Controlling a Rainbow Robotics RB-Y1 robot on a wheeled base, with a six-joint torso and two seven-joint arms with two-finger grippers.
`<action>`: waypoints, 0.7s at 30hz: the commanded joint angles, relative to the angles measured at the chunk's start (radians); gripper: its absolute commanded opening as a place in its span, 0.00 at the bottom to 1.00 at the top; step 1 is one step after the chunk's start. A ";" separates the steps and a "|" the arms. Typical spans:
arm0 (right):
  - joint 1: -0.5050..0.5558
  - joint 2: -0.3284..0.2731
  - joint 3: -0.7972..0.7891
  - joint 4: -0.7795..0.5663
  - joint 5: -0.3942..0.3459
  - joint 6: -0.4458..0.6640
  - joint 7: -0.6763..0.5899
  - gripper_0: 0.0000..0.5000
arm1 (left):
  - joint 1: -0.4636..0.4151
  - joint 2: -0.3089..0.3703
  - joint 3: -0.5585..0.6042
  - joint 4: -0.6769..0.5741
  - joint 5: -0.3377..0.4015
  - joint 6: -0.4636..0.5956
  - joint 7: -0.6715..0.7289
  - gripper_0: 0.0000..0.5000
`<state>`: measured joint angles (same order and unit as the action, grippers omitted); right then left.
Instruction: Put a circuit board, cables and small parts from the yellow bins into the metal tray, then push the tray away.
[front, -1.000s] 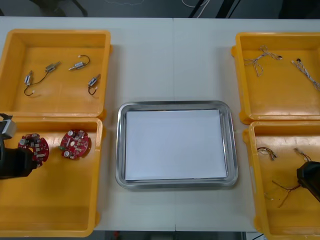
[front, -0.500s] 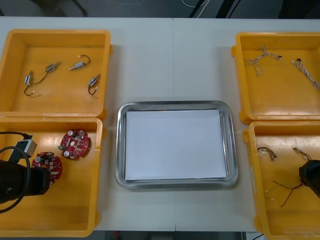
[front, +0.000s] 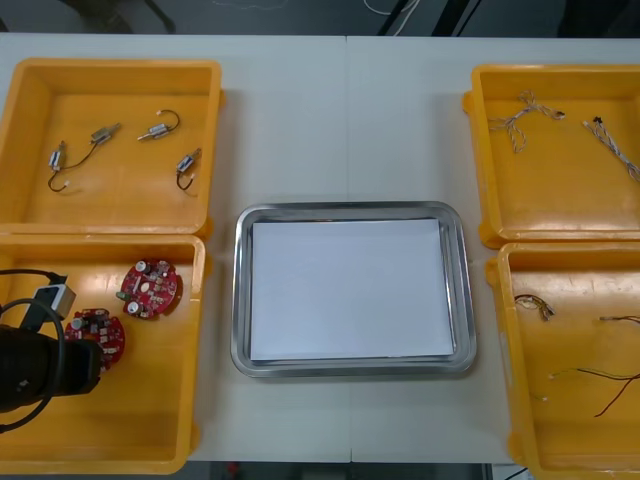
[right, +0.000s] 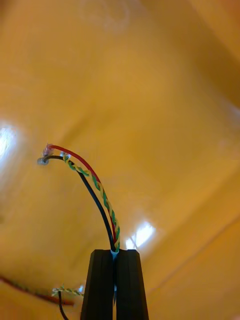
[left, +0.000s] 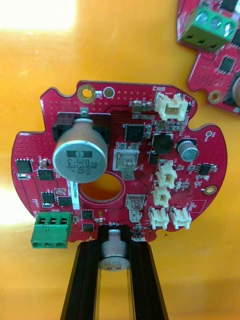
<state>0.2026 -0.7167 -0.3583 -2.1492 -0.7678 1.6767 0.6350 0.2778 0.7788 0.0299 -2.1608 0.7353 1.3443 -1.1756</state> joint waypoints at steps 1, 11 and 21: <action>-0.043 -0.130 -0.053 -0.029 -0.084 0.049 -0.020 0.00 | 0.043 0.017 -0.022 -0.002 -0.014 -0.014 0.031 0.00; -0.048 -0.368 -0.142 -0.037 -0.349 0.074 0.017 0.00 | 0.043 0.016 -0.034 0.027 -0.023 -0.048 0.030 0.52; -0.049 -0.472 -0.197 -0.089 -0.447 0.097 0.157 0.00 | 0.043 0.016 -0.022 0.018 -0.007 -0.051 0.033 1.00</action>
<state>0.1701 -1.1183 -0.5184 -2.1915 -1.2010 1.7623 0.6844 0.2893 0.7789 0.0111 -2.1315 0.7222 1.3032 -1.1756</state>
